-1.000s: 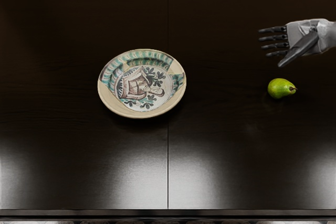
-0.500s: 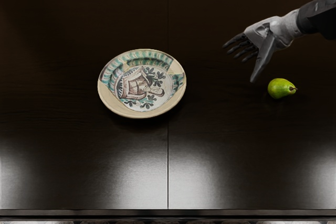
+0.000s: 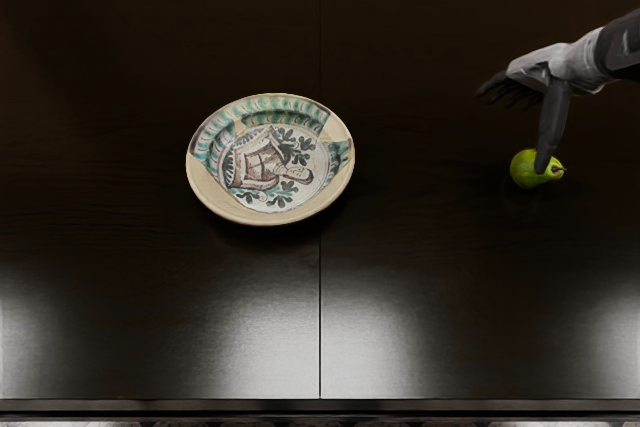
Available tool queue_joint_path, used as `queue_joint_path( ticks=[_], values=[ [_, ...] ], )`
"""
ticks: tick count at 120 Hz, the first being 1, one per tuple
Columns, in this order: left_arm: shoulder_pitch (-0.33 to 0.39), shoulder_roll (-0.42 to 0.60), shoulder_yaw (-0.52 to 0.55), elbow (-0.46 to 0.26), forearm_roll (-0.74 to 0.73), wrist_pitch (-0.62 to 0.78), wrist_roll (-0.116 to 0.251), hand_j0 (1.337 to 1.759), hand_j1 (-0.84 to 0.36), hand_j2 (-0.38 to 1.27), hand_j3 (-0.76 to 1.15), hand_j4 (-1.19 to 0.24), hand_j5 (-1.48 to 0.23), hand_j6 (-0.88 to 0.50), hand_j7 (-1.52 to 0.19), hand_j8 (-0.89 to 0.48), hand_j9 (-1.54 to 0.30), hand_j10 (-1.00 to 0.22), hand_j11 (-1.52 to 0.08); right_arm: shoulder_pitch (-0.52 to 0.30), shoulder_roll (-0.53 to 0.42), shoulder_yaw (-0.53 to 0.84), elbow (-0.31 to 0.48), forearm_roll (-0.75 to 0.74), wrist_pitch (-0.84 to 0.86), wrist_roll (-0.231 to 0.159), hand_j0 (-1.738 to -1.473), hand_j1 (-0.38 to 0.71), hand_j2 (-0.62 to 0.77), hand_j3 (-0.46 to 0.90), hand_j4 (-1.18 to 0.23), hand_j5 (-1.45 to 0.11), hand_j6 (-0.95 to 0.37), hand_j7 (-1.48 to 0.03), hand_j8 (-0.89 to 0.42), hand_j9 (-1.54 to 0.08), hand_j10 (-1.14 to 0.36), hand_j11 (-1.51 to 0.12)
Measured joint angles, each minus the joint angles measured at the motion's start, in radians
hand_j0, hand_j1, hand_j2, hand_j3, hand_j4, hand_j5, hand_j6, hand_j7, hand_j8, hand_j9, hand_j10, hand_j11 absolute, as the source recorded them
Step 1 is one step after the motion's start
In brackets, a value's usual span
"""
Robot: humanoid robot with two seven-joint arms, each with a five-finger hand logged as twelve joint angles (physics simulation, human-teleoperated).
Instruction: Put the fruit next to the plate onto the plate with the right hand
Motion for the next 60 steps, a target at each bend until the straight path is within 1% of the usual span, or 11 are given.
queue_joint_path(
  ticks=[13,21,45,60],
  values=[
    [0.0,0.0,0.0,0.0,0.0,0.0,0.0,1.658,0.34,0.0,0.0,-0.01,-0.01,-0.01,-0.01,-0.01,-0.01,-0.01,-0.01,0.001,-0.049,-0.004,0.106,-0.034,-0.088,0.0,-1.658,-0.29,-0.01,0.0,-0.05,-0.06,-0.05,-0.06,-0.05,-0.06,-0.05,-0.06],
    [0.0,0.0,0.0,0.0,0.0,0.0,0.0,1.658,0.34,0.0,0.0,-0.01,-0.01,-0.01,-0.01,-0.01,-0.01,-0.01,-0.01,-0.004,-0.071,-0.008,0.159,-0.054,-0.142,0.0,-1.658,-0.29,-0.01,0.0,-0.05,-0.06,-0.05,-0.06,-0.05,-0.06,-0.05,-0.06],
    [0.0,0.0,0.0,0.0,0.0,0.0,0.0,1.658,0.34,0.0,0.0,-0.01,-0.01,-0.01,-0.01,-0.01,-0.01,-0.01,-0.01,-0.052,-0.114,-0.045,0.291,-0.136,-0.329,0.0,-1.658,-0.26,-0.01,0.0,-0.08,-0.1,-0.08,-0.1,-0.08,-0.1,-0.08,-0.1],
    [0.0,0.0,0.0,0.0,0.0,0.0,0.0,1.658,0.34,0.0,0.0,-0.01,-0.01,-0.01,-0.01,-0.01,-0.01,-0.01,-0.01,-0.099,-0.133,-0.059,0.337,-0.159,-0.395,0.0,-1.658,-0.19,-0.02,0.0,-0.13,-0.17,-0.14,-0.17,-0.14,-0.17,-0.13,-0.17]
  ],
)
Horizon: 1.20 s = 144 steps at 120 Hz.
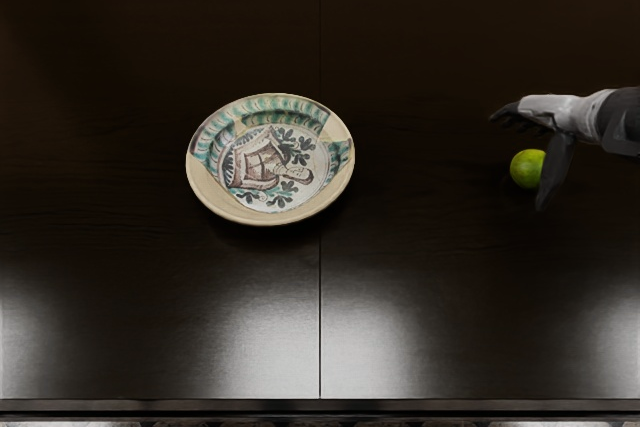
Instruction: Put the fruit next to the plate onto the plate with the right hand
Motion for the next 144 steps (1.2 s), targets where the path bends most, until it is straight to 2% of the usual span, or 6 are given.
queue_joint_path(
  ticks=[25,48,85,104,144],
  values=[
    [0.0,0.0,0.0,0.0,0.0,0.0,0.0,1.658,0.34,0.0,0.0,-0.01,-0.01,-0.01,-0.01,-0.01,-0.01,-0.01,-0.01,-0.067,-0.009,-0.009,0.032,-0.075,-0.147,0.0,-1.658,-0.12,-0.04,0.0,-0.2,-0.25,-0.2,-0.25,-0.2,-0.25,-0.2,-0.25],
    [-0.001,0.0,0.0,0.0,0.0,0.0,-0.001,1.658,0.34,0.0,0.0,-0.01,-0.01,-0.01,-0.01,-0.01,-0.01,-0.01,-0.01,-0.109,-0.001,-0.004,0.015,-0.116,-0.222,0.0,-1.658,-0.09,-0.04,0.0,-0.22,-0.28,-0.22,-0.28,-0.22,-0.28,-0.22,-0.28],
    [-0.002,0.0,0.001,0.001,0.0,0.0,-0.001,1.658,0.34,0.0,0.0,-0.01,-0.01,-0.01,-0.01,-0.01,-0.01,-0.01,-0.01,-0.147,0.046,-0.01,0.006,-0.14,-0.402,0.0,-1.658,-0.17,-0.03,0.0,-0.16,-0.2,-0.16,-0.2,-0.16,-0.2,-0.16,-0.2],
    [-0.002,0.0,0.001,0.001,0.0,0.0,-0.001,1.658,0.34,0.0,0.0,-0.01,-0.01,-0.01,-0.01,-0.01,-0.01,-0.01,-0.01,-0.174,0.088,-0.012,-0.034,-0.15,-0.433,0.0,-1.658,-0.18,-0.03,0.0,-0.15,-0.19,-0.15,-0.19,-0.15,-0.19,-0.15,-0.19],
    [-0.002,0.0,0.001,0.001,0.001,0.0,-0.001,1.658,0.34,0.0,0.0,-0.01,-0.01,-0.01,-0.01,-0.01,-0.01,-0.01,-0.01,-0.188,0.114,-0.026,-0.062,-0.142,-0.451,0.0,-1.658,-0.07,-0.04,0.0,-0.24,-0.3,-0.24,-0.3,-0.24,-0.3,-0.23,-0.3]
  ],
)
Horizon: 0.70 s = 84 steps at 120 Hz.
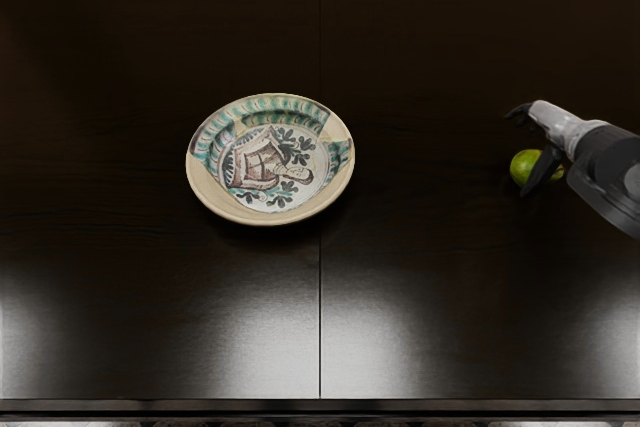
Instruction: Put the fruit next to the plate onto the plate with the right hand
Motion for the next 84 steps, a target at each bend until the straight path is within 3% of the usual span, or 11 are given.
queue_joint_path(
  ticks=[56,84],
  values=[
    [-0.002,0.0,0.003,0.0,0.0,0.0,0.0,1.658,0.34,0.0,0.0,-0.01,-0.01,-0.01,-0.01,-0.01,-0.01,-0.01,-0.01,-0.007,-0.048,-0.037,-0.004,0.001,-0.026,0.0,-1.658,-0.04,-0.05,0.0,-0.26,-0.33,-0.26,-0.33,-0.26,-0.33,-0.26,-0.33],
    [-0.003,0.0,0.004,0.0,0.0,0.0,0.0,1.658,0.34,0.0,0.0,-0.01,-0.01,-0.01,-0.01,-0.01,-0.01,-0.01,-0.01,-0.03,0.024,-0.04,-0.072,-0.002,-0.045,0.0,-1.658,-0.03,-0.05,0.0,-0.27,-0.35,-0.27,-0.35,-0.27,-0.35,-0.27,-0.35]
  ],
)
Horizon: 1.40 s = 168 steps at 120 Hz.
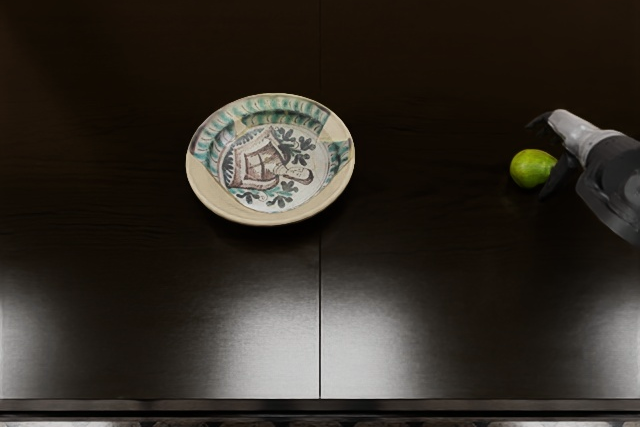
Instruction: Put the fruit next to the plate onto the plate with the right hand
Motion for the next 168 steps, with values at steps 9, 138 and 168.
queue_joint_path(
  ticks=[9,138,168],
  values=[
    [0.0,0.0,0.0,-0.001,0.0,0.0,0.0,1.658,0.34,0.0,0.0,-0.01,-0.01,-0.01,-0.01,-0.01,-0.01,-0.01,-0.01,-0.006,0.022,-0.001,-0.019,0.0,-0.002,0.0,-1.658,-0.02,-0.05,0.0,-0.28,-0.36,-0.28,-0.36,-0.28,-0.36,-0.28,-0.36],
    [-0.017,0.0,0.0,-0.005,-0.001,0.0,0.0,1.658,0.34,0.0,0.0,-0.01,-0.01,-0.01,-0.01,-0.01,-0.01,-0.01,-0.01,-0.051,0.164,0.0,-0.215,0.007,-0.016,0.0,-1.658,-0.08,-0.04,0.0,-0.23,-0.3,-0.23,-0.3,-0.23,-0.3,-0.23,-0.3],
    [-0.017,0.0,0.0,-0.005,-0.001,0.0,0.0,1.658,0.34,0.0,0.0,-0.01,-0.01,-0.01,-0.01,-0.01,-0.01,-0.01,-0.01,-0.056,0.178,-0.001,-0.226,0.01,-0.015,0.0,-1.658,-0.05,-0.05,0.0,-0.25,-0.32,-0.25,-0.32,-0.25,-0.32,-0.25,-0.32]
  ],
)
